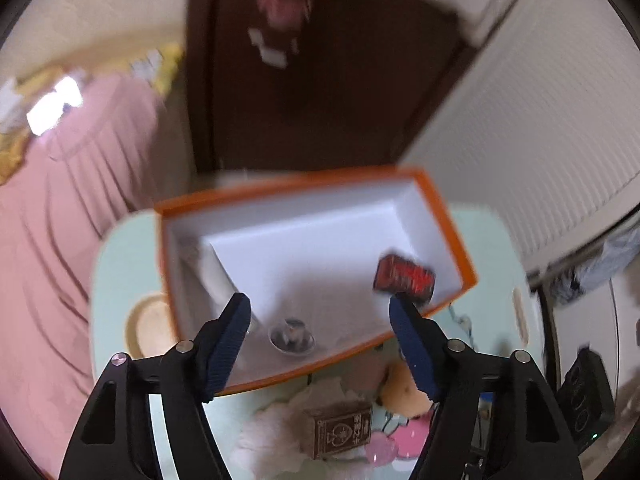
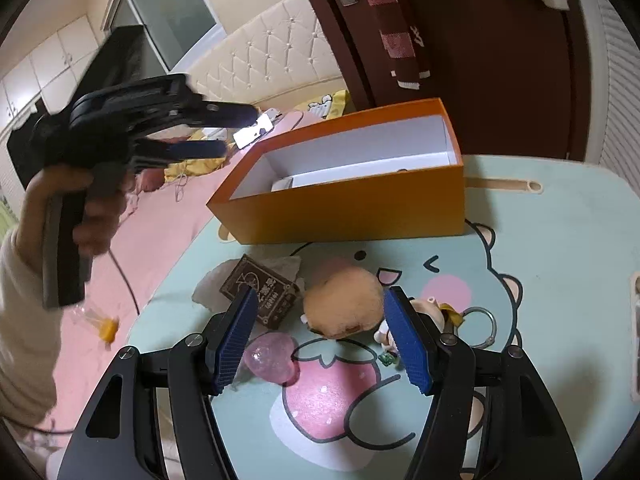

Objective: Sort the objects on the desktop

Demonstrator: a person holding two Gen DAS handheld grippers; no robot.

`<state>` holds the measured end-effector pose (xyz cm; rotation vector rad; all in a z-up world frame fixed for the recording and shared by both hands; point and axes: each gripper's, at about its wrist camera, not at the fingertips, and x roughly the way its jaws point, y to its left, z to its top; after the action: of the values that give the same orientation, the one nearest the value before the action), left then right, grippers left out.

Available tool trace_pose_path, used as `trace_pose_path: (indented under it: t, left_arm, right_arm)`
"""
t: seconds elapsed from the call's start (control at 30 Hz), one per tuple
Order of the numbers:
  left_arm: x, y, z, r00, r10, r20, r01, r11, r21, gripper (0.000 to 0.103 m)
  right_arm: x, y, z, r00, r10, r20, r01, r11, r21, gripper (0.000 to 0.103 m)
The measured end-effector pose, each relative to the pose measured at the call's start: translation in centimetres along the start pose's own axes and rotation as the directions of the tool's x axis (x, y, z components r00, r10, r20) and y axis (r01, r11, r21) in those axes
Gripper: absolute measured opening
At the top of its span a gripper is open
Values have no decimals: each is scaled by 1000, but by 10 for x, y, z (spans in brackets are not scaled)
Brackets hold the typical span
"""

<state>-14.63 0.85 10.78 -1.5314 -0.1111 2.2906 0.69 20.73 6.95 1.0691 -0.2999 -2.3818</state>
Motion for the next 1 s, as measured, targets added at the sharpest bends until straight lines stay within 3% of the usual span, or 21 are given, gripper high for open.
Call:
trace_pose_path:
  t: [0.1,0.17,0.27,0.5,0.7,0.83,1.0]
  left_arm:
    - [27,-5,10,985,19,-171,-17,1000,10,52]
    - [38,-9,15,971,50,-234,-42,998,39,52]
    - [47,-13,23,956,118,-270,-99,992,81,52]
    - [63,-21,26,927,44,-372,-29,999,46,52]
    - [83,-16,24,895,41,-444,-35,999,21,51]
    - [94,-17,19,871,48,-490,-35,999,36,39]
    - [91,-19,16,871,53,-488,-26,998,62,35]
  right_arm:
    - [-2,-6,-2,1000,23,2,-23,999,25,66]
    - [-6,-7,-2,1000,26,12,-26,999,22,66]
    - [-12,-4,-1,998,44,37,-44,999,5,66]
    - [-14,-4,-1,998,55,36,-54,998,-9,66]
    - [-14,-10,1,998,60,33,-61,998,16,66]
    - [-13,-13,2,998,60,28,-61,998,26,66]
    - [-11,-16,3,998,65,20,-66,997,44,67]
